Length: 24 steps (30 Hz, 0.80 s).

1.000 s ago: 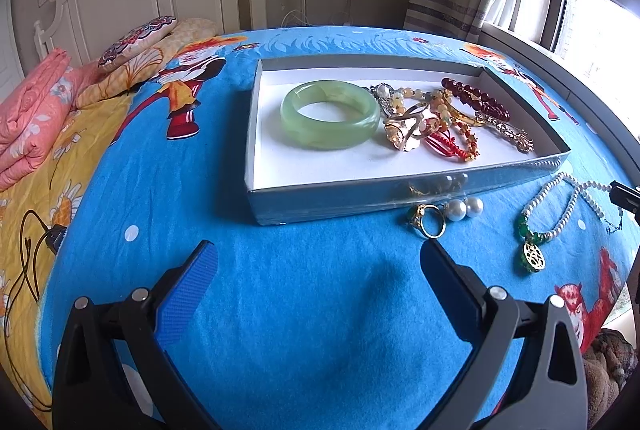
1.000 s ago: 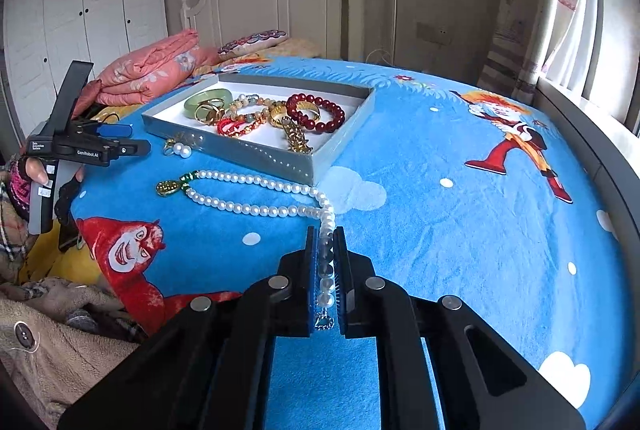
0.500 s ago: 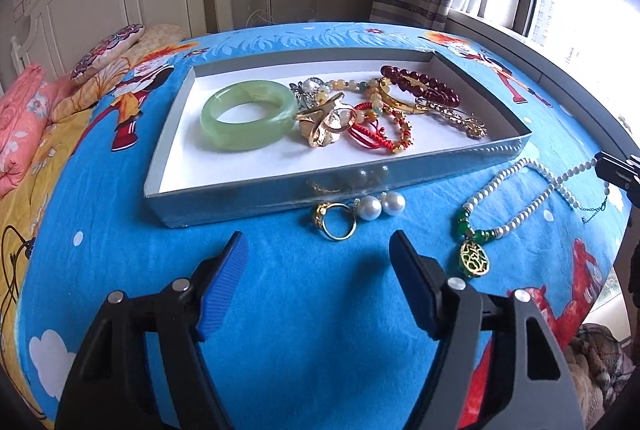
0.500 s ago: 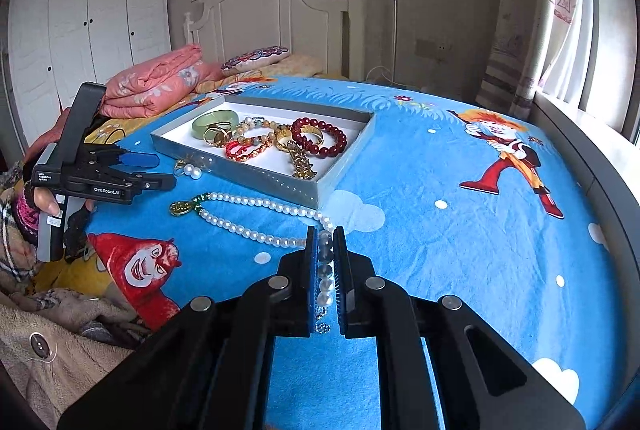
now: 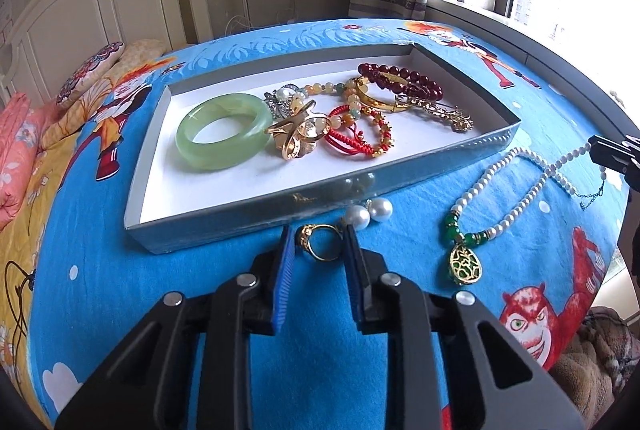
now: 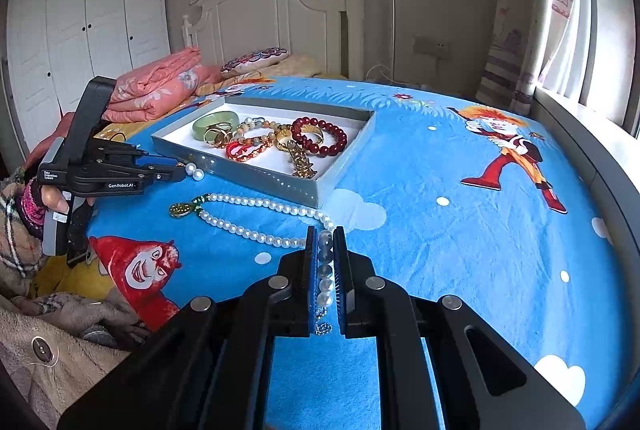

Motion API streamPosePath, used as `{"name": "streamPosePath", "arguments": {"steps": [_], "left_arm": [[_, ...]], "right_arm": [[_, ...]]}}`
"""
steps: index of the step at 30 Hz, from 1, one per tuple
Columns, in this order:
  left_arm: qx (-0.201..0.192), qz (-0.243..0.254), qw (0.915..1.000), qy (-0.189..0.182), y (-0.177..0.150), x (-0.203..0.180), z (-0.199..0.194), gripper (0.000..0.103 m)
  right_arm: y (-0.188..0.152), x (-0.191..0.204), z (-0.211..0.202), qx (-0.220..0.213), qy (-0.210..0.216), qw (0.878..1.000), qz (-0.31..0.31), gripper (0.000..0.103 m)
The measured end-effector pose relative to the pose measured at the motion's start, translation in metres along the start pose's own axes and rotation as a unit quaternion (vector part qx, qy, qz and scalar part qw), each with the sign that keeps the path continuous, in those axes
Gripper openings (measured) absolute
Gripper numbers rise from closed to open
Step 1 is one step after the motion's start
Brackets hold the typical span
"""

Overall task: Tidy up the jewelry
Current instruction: 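Raise the necklace high with the right gripper while the left lifts the gold ring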

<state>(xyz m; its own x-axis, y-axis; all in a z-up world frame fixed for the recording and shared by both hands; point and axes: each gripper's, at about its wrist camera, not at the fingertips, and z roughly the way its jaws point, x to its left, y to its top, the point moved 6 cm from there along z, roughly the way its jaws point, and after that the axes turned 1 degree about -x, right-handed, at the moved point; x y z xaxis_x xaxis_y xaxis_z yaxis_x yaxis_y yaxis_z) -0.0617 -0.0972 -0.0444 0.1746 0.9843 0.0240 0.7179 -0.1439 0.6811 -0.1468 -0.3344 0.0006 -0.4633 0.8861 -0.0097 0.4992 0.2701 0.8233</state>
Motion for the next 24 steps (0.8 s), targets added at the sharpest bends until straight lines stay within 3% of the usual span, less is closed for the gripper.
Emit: {"name": "streamPosePath", "arguments": {"steps": [11, 24], "left_arm": [[-0.027, 0.003, 0.9996, 0.005, -0.005, -0.007, -0.024, 0.024], [-0.065, 0.029, 0.9975, -0.002, 0.006, -0.027, -0.054, 0.024]], "right_arm": [[0.019, 0.002, -0.025, -0.052, -0.01, 0.999, 0.003, 0.01], [0.084, 0.033, -0.067, -0.134, -0.015, 0.99, -0.047, 0.01]]}}
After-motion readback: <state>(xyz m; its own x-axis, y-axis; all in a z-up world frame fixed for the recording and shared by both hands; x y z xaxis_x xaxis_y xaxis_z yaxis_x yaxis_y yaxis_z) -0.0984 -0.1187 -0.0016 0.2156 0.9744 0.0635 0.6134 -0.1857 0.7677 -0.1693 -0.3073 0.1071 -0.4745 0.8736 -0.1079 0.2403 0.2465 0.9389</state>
